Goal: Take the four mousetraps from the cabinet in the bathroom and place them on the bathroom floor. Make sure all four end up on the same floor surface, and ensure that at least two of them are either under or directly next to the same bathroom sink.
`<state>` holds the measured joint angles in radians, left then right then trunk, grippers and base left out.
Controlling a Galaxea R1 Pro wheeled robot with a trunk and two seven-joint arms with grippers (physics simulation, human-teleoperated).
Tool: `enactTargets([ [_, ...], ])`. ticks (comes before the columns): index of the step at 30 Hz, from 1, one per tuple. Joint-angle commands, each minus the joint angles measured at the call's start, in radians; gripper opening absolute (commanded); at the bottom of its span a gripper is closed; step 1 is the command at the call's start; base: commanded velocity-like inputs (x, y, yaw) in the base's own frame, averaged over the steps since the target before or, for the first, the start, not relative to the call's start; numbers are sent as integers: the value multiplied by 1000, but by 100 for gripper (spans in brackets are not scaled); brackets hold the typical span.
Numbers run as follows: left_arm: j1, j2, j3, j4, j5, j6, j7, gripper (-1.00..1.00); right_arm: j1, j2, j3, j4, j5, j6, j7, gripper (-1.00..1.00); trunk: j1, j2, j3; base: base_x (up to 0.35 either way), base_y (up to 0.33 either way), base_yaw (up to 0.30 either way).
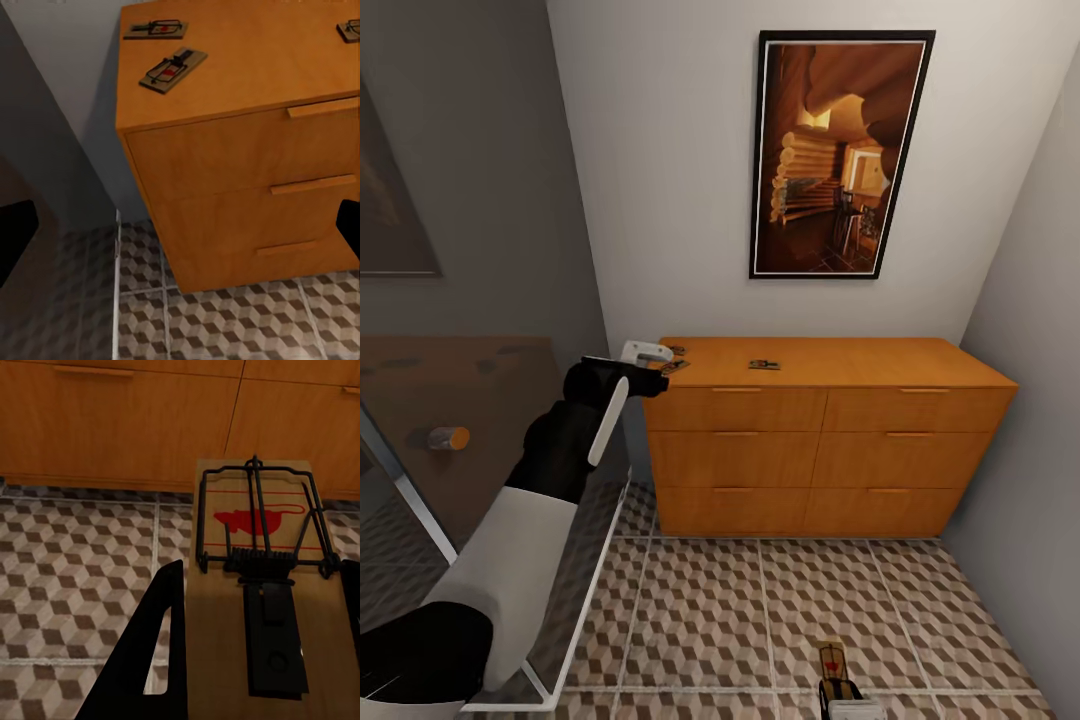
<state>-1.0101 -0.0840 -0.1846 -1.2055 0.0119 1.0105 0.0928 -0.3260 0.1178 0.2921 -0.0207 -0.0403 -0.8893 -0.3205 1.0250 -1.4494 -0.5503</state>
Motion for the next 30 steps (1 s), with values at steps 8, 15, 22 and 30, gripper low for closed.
enactTargets([
  [8, -1, 24, -4, -81, 2, 4, -53, 100, -1, 0, 9, 1, -6, -3, -3, -100, 0, -1, -11, 0, 0, 0],
  [15, -1, 29, -4, -89, 3, 5, -63, 100, -1, 0, 9, 1, -6, -2, -3, -100, 0, -1, -14, 10, 0, 0],
  [22, -1, 29, -4, -87, 3, 5, -66, 100, -1, 1, 9, 1, -6, -2, -3, -100, 0, -1, -14, 185, 0, 0],
  [30, -1, 29, -4, -83, 3, 4, -67, 100, -1, 2, 9, 1, -6, -3, -3, -100, 0, -1, -14, 300, 0, 0],
])
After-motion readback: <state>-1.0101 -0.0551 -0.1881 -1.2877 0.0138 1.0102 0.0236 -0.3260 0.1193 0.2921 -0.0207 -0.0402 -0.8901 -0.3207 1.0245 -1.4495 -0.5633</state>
